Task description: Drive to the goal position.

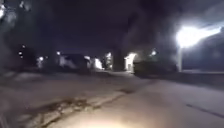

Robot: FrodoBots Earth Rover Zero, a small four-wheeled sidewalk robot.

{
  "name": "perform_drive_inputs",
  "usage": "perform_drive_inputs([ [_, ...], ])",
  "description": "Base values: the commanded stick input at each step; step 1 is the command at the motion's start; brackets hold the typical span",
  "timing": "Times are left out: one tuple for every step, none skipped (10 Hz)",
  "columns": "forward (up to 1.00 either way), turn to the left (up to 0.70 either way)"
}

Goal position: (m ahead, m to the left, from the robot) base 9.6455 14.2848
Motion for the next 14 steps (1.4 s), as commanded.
perform_drive_inputs([
  [0.70,0.00],
  [0.70,0.00],
  [0.70,0.00],
  [0.70,0.00],
  [0.70,0.07],
  [0.70,0.35],
  [0.70,0.35],
  [0.70,0.35],
  [0.70,0.35],
  [0.70,0.18],
  [0.70,0.00],
  [0.70,0.00],
  [0.70,0.00],
  [0.70,0.00],
])
